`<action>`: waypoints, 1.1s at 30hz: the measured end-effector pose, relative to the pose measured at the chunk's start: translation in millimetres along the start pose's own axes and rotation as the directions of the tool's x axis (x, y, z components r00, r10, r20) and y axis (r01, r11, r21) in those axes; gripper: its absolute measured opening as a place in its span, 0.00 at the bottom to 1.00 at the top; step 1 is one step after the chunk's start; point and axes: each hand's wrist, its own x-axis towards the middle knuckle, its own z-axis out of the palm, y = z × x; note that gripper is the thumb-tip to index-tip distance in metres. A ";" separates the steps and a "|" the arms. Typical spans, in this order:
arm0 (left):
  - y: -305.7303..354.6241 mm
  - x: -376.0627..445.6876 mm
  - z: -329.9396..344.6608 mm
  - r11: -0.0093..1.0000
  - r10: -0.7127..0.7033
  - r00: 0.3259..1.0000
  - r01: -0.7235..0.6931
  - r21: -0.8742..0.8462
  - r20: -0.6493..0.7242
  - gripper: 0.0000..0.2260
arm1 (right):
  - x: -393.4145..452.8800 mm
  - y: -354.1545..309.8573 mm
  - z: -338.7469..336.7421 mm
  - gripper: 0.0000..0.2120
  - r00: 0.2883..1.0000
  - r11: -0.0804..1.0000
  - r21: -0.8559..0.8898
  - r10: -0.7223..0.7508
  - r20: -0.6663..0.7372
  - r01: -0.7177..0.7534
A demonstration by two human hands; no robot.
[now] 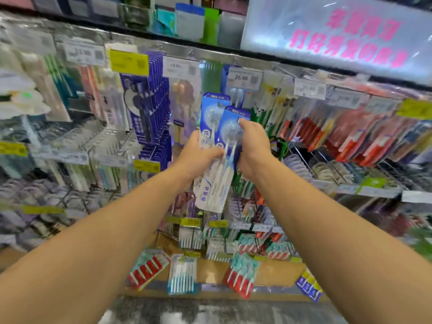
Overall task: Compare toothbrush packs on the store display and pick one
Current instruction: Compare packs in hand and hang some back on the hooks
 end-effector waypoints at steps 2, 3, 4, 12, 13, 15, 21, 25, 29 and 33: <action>-4.3 8.8 -2.3 1.000 0.007 1.000 -0.007 0.020 -0.028 0.17 | 4.4 -3.9 1.5 0.18 0.998 0.999 0.028 0.029 -0.051 -0.028; -5.3 12.5 -3.2 1.000 0.010 0.999 -0.009 0.024 -0.039 0.16 | 5.1 -6.6 1.8 0.16 0.997 0.998 0.052 0.031 -0.065 -0.028; -6.2 16.1 -3.4 0.999 0.013 0.999 -0.011 0.031 -0.051 0.17 | 9.0 -8.7 1.6 0.13 0.996 0.998 0.058 0.034 -0.088 -0.029; 0.2 50.1 -6.0 0.992 0.027 0.993 -0.013 0.122 -0.115 0.16 | 58.2 -19.0 1.2 0.03 0.997 0.999 -0.013 -0.051 -0.054 0.050; 1.5 54.0 -6.1 0.993 0.028 0.993 -0.013 0.120 -0.118 0.15 | 63.7 -20.4 1.1 0.02 0.995 0.996 -0.030 -0.088 -0.045 0.087; 4.5 60.5 -5.2 0.992 0.029 0.992 -0.013 0.124 -0.125 0.14 | 74.4 -22.9 0.1 0.05 0.990 0.990 -0.016 -0.144 -0.003 0.144; 7.4 77.4 2.4 0.991 0.042 0.979 -0.015 0.134 -0.199 0.10 | 94.9 -20.9 4.9 0.04 0.950 0.961 0.078 -0.274 0.152 0.265; 3.0 85.2 7.6 0.994 0.051 0.967 -0.024 0.110 -0.250 0.10 | 102.0 -18.3 4.8 0.02 0.935 0.940 0.189 -0.314 0.165 0.282; -6.8 91.9 6.9 0.994 0.065 0.966 -0.040 0.103 -0.251 0.17 | 108.6 -23.1 5.0 0.09 0.924 0.929 0.268 -0.317 0.214 0.256; -14.6 96.5 5.8 0.986 0.102 0.951 -0.057 0.159 -0.291 0.21 | 117.0 -25.7 6.9 0.10 0.913 0.916 0.325 -0.324 0.247 0.237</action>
